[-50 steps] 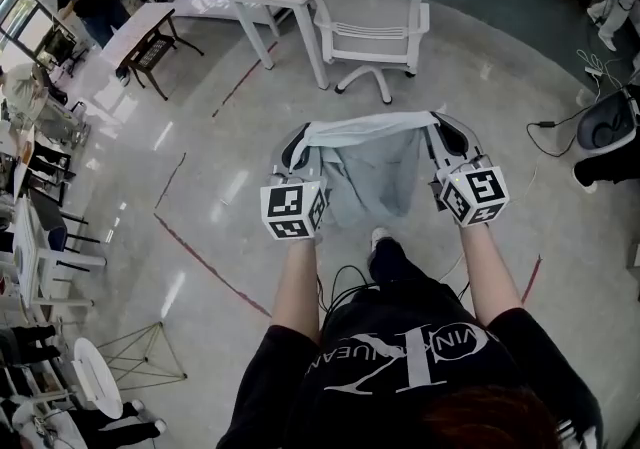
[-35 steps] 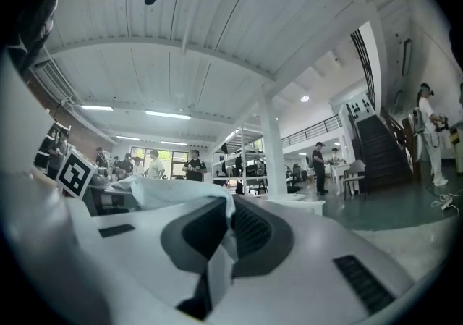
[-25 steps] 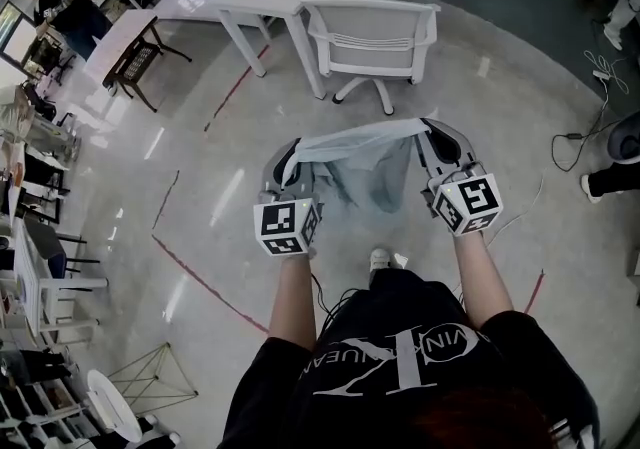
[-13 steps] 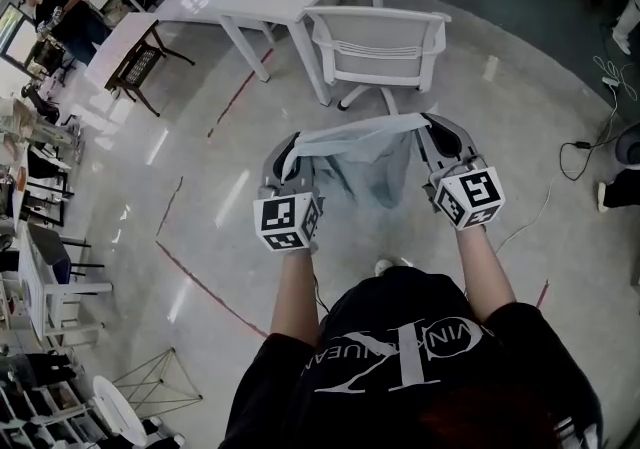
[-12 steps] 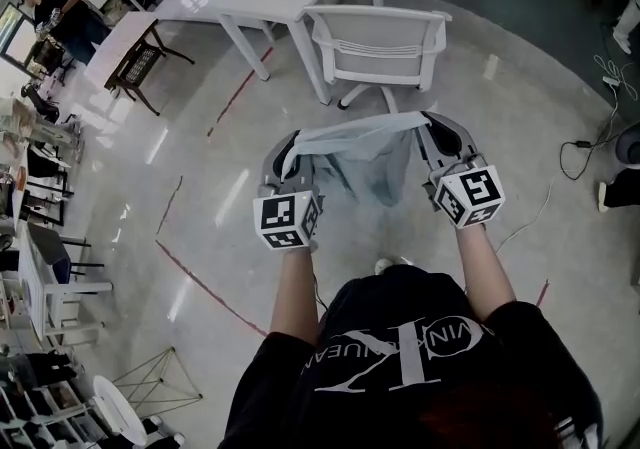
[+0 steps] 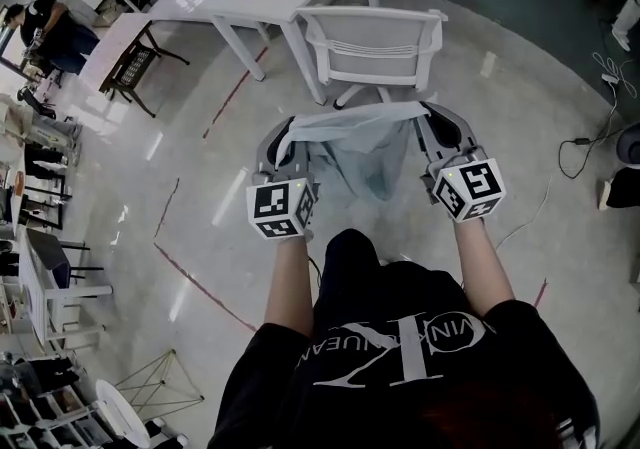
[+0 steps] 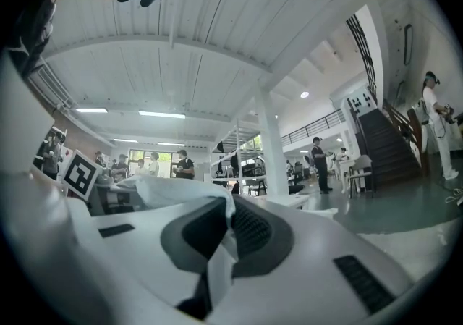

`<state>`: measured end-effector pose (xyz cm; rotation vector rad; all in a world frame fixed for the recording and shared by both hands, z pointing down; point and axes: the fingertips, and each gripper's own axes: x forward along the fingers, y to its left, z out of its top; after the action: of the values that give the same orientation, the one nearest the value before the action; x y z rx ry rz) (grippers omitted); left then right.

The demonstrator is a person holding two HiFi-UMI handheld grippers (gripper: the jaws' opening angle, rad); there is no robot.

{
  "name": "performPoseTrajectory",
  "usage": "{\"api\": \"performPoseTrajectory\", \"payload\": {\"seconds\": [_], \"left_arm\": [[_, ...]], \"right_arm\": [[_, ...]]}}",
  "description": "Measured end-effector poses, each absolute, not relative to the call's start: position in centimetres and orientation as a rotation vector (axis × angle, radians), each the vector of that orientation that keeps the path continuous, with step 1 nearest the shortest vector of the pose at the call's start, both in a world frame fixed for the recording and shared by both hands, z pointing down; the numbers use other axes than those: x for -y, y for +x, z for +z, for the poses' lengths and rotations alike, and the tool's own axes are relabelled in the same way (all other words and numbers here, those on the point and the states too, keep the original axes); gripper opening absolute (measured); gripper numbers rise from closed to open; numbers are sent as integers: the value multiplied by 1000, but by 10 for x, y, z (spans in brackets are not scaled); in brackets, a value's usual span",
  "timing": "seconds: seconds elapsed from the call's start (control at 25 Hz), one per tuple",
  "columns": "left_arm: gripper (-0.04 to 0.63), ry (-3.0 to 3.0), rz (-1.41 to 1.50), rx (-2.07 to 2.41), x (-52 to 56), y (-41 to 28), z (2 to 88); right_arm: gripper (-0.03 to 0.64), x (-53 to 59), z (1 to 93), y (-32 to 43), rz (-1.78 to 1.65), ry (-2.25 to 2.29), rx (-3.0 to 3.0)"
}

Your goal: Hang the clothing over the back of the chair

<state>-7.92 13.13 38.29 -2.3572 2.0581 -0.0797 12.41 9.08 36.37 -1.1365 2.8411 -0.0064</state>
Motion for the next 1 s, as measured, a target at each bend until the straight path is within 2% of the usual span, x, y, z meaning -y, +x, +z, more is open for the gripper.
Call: {"api": "performPoseTrajectory", "payload": {"seconds": [0.4,1.0], "left_arm": [[18,-2418,-77,-2016,-85,-78,393],[18,-2528,-113,-2004,17,-115,419]], "right_arm": [[15,-55,368,126,-9,-1196,-2832],[15,39,384,90,-89,-1284,-2822]]}}
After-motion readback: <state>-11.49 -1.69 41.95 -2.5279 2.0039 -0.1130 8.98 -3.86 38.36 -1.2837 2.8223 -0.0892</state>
